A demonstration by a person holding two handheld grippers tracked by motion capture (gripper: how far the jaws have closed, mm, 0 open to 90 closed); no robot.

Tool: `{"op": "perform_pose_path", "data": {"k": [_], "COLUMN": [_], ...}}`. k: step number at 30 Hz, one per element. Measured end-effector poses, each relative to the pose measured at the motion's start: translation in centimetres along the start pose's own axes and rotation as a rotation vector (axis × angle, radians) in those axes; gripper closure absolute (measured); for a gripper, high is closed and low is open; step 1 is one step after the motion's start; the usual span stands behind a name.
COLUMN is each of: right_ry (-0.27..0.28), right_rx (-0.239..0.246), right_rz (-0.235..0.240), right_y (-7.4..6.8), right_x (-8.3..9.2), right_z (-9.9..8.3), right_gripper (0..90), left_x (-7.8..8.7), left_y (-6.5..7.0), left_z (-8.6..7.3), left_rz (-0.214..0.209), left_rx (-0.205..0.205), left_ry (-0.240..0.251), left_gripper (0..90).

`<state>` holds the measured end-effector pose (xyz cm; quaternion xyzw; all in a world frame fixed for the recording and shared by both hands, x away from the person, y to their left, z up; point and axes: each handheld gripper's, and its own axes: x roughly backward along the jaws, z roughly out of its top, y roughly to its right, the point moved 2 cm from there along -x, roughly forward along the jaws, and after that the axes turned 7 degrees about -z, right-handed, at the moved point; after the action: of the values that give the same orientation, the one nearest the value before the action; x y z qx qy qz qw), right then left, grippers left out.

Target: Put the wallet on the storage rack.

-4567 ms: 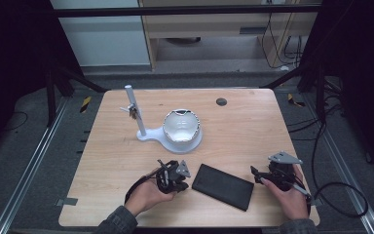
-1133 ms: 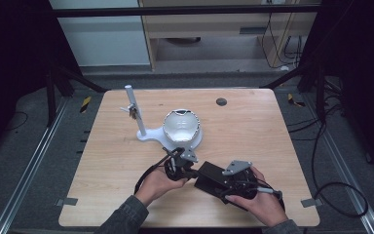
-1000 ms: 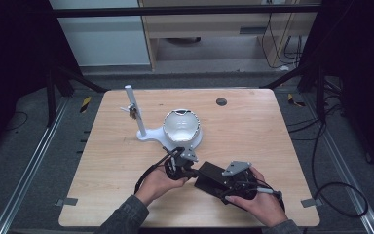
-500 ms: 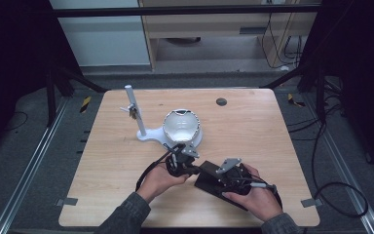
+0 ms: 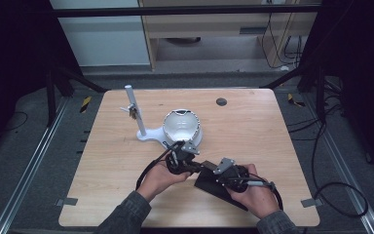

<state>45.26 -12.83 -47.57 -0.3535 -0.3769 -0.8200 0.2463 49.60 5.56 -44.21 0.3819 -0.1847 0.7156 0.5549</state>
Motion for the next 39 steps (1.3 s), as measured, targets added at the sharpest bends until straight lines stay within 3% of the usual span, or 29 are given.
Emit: {"op": "perform_pose_path", "data": {"k": [4, 5, 7, 10, 11, 14, 18, 27, 39], "right_ry": [0.023, 0.035, 0.041, 0.076, 0.095, 0.128, 0.181, 0.304, 0.392], "right_rx": [0.045, 0.045, 0.042, 0.021, 0.007, -0.013, -0.04, -0.083, -0.115], "right_rz": [-0.033, -0.037, -0.033, -0.04, -0.042, -0.044, -0.05, -0.061, -0.057], "right_y": [0.5, 0.9, 1.0, 1.7, 2.0, 2.5, 3.2, 3.9, 4.1], "right_x": [0.6, 0.9, 1.1, 1.8, 2.3, 2.7, 3.4, 4.3, 5.0], "right_z": [0.2, 0.2, 0.2, 0.0, -0.1, -0.3, -0.5, -0.6, -0.4], "right_gripper": [83.7, 83.9, 83.9, 84.0, 84.0, 84.0, 84.0, 84.0, 84.0], "left_x": [0.9, 1.3, 1.7, 2.4, 2.6, 2.9, 3.1, 2.6, 3.4], "left_y": [-0.1, -0.3, -0.4, -0.6, -0.7, -1.0, -1.4, -1.7, -1.1], "left_z": [-0.2, -0.3, -0.4, -0.7, -0.7, -1.0, -1.1, -0.6, 0.7], "left_rz": [0.043, 0.058, 0.067, 0.085, 0.081, 0.064, 0.043, 0.002, 0.027], "left_rx": [0.012, 0.012, 0.013, 0.014, 0.018, 0.021, 0.03, 0.047, 0.008], "left_ry": [0.019, 0.026, 0.028, 0.037, 0.044, 0.038, 0.069, 0.088, 0.102], "left_gripper": [66.5, 59.9, 57.8, 46.8, 40.7, 33.0, 20.5, 14.1, 14.1]}}
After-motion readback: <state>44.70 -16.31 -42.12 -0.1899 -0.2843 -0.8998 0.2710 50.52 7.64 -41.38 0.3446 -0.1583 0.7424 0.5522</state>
